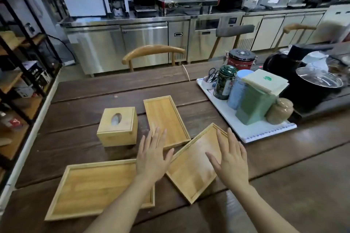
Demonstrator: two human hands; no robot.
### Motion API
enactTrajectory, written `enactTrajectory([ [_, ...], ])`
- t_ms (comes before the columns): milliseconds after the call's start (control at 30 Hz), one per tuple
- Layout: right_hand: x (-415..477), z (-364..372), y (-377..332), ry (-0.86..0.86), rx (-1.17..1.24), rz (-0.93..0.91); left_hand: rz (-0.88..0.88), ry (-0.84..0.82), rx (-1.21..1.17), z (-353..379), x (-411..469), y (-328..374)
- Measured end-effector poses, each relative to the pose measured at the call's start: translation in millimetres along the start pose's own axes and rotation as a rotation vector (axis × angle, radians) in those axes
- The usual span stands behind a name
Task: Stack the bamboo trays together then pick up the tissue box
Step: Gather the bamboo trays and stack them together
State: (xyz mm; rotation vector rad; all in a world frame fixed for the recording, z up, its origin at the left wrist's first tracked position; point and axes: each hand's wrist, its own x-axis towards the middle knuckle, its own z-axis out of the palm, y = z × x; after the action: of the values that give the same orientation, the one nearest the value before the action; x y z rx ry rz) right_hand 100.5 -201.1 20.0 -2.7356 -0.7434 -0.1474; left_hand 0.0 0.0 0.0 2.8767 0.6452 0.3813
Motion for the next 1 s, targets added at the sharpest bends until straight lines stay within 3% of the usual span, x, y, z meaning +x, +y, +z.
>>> enactTrajectory([
  [100, -19.7, 22.5, 5.7, 0.02, 0.026, 0.118, -0.007, -0.085, 0.046, 16.7, -15.7, -1.2],
  [267, -40.9, 44.3, 4.7, -0.3, 0.296, 0.419, -0.068, -0.432, 0.049, 28.2, -30.5, 4.2],
  [500, -39.4, 59.4, -0.6, -0.419, 0.513, 0.467, -0.22, -0.454, -0.149, 33.3, -36.1, 18.2],
  [733, -9.3, 45.5, 19.9, -0.525, 0.401, 0.327, -0.096, -0.577, -0.059, 25.2, -44.9, 32.6],
  [867, 10.8, 21.7, 32.5, -0.625, 0.647, 0.257, -0.037, -0.602, -0.159, 25.8, -52.5, 50.4],
  [1000, -7.8, 28.0, 51.5, -0.833, 0.394, 0.024, 0.0, -0.572, -0.138, 33.5, -52.5, 61.2],
])
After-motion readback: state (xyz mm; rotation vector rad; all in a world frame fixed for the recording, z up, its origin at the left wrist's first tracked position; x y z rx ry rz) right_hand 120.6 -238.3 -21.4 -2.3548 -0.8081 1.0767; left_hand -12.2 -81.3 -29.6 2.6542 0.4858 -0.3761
